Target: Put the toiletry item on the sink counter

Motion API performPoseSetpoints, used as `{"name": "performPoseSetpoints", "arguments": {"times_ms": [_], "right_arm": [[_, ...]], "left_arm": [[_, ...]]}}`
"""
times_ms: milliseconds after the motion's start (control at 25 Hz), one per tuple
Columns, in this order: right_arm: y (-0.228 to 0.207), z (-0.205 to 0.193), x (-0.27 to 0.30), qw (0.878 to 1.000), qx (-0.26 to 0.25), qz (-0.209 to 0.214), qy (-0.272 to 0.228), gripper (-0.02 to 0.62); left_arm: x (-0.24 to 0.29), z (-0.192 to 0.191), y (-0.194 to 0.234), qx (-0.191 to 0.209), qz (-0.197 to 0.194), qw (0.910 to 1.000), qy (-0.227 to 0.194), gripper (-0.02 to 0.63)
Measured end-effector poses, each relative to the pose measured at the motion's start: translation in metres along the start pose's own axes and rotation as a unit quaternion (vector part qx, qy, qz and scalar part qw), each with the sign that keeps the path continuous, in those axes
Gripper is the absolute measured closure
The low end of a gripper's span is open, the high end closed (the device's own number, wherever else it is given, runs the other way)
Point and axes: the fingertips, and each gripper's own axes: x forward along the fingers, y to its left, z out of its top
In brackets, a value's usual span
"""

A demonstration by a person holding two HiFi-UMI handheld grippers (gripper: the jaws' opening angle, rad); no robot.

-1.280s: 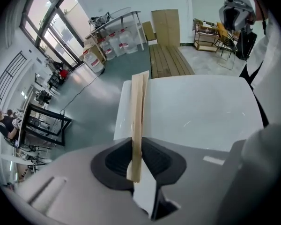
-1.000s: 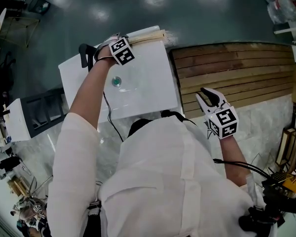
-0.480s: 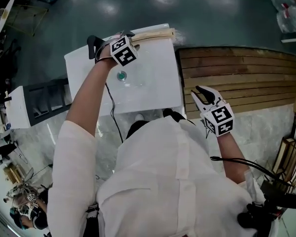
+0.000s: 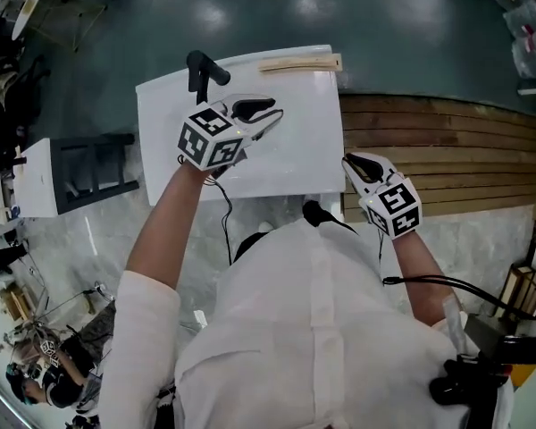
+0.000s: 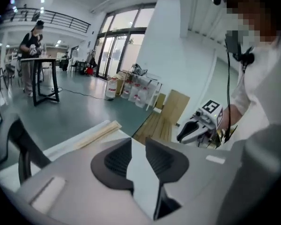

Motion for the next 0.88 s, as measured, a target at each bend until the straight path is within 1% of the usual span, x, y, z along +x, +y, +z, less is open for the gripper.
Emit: {"name": "performPoseSetpoints", "arguments": {"times_ms": [80, 120, 240, 360, 440, 560, 600, 640, 760, 800, 880], "right_arm": [[0.014, 0.004, 0.002, 1.000, -0.006, 0.002, 0.000, 0.566], [0.021, 0.006, 0.003, 1.000, -0.009, 0.003, 0.001, 0.566], [0.047, 0.012, 0.006, 1.000, -0.019, 0.004, 0.004, 0.568], [0.077, 0.016, 0.009, 0.999, -0.032, 0.001, 0.003, 0.568], [0.098, 0.018, 0.010, 0.999, -0.041, -0.001, 0.001, 0.568], [0.129, 0.023, 0.012, 0.999, -0.051, -0.005, -0.003, 0.568], [0.139, 0.024, 0.012, 0.998, -0.054, -0.008, -0.005, 0.569], [0.149, 0.026, 0.012, 0.998, -0.056, -0.011, -0.007, 0.569], [0.178, 0.025, 0.012, 0.998, -0.058, -0.014, -0.010, 0.572], [0.188, 0.024, 0.012, 0.998, -0.058, -0.014, -0.009, 0.572], [0.206, 0.020, 0.010, 0.998, -0.060, -0.014, -0.008, 0.574]], "left_arm": [[-0.022, -0.011, -0.023, -0.033, -0.008, 0.9990, -0.029, 0.552], [-0.033, -0.019, -0.032, -0.044, -0.008, 0.9983, -0.037, 0.595], [-0.065, -0.047, -0.061, -0.069, -0.009, 0.9965, -0.047, 0.600], [-0.097, -0.073, -0.088, -0.115, -0.019, 0.9907, -0.070, 0.600], [-0.117, -0.086, -0.104, -0.145, -0.027, 0.9847, -0.092, 0.601], [-0.148, -0.104, -0.122, -0.202, -0.039, 0.9705, -0.125, 0.601], [-0.158, -0.109, -0.127, -0.212, -0.040, 0.9674, -0.132, 0.601], [-0.167, -0.115, -0.131, -0.211, -0.034, 0.9678, -0.133, 0.601], [-0.189, -0.138, -0.140, -0.169, 0.007, 0.9796, -0.108, 0.600], [-0.196, -0.144, -0.144, -0.158, 0.016, 0.9819, -0.102, 0.601], [-0.209, -0.154, -0.155, -0.152, 0.016, 0.9828, -0.103, 0.601]]}}
